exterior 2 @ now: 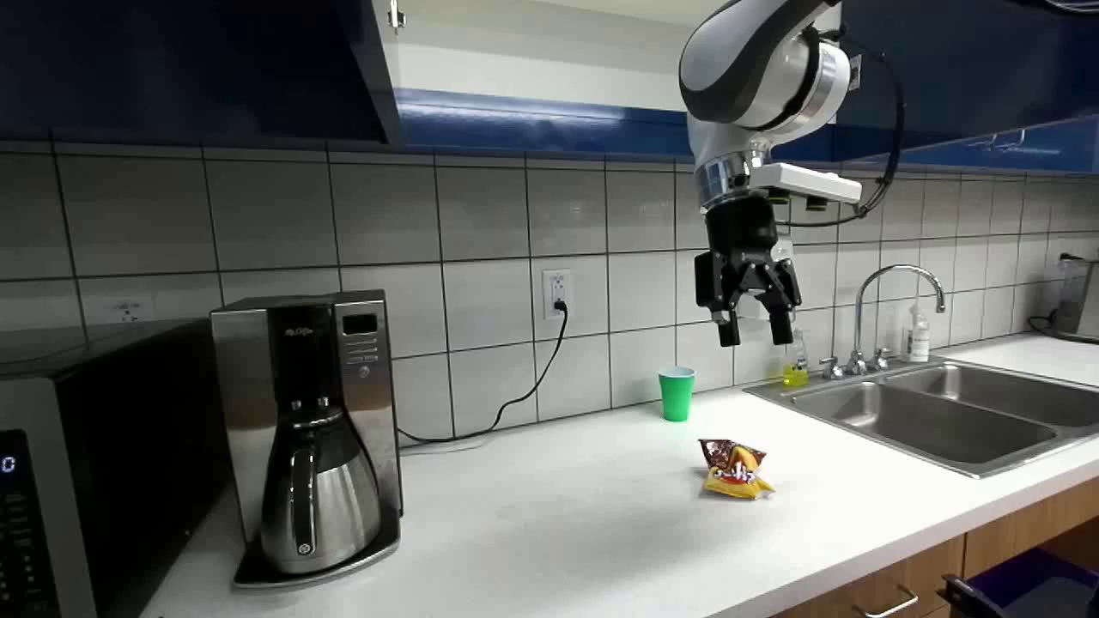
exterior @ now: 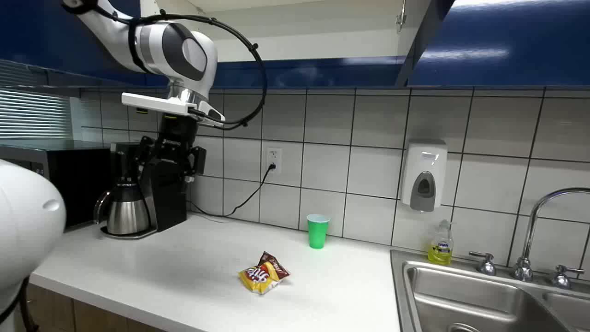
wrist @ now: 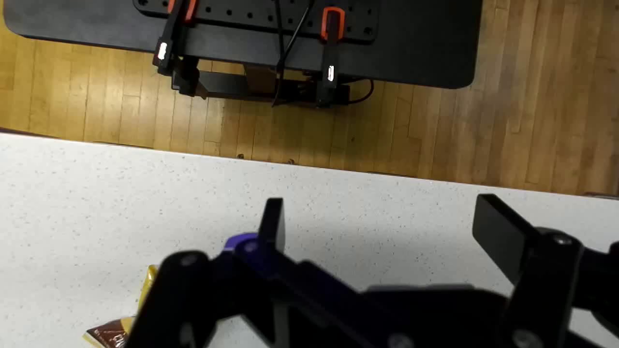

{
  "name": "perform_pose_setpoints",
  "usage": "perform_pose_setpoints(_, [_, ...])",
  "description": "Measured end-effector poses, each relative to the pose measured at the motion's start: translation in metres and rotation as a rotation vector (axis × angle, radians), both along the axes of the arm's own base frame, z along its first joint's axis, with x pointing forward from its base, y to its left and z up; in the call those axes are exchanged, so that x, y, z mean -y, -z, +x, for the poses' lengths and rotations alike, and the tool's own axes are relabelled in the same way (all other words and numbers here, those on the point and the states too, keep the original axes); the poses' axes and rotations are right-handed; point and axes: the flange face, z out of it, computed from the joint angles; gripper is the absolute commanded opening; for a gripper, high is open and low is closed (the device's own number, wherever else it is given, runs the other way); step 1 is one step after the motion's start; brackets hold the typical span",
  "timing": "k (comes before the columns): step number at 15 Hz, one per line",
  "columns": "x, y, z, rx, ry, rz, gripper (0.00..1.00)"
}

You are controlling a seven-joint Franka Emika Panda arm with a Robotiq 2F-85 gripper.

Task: Put the packet on the bottom shelf of the open cabinet.

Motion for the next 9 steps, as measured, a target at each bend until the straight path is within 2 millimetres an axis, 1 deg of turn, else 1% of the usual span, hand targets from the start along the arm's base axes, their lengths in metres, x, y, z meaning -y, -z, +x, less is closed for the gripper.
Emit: perform_pose_setpoints(9, [0.0009,0.0006,0.0012,0.005,0.005,0.000,1.00])
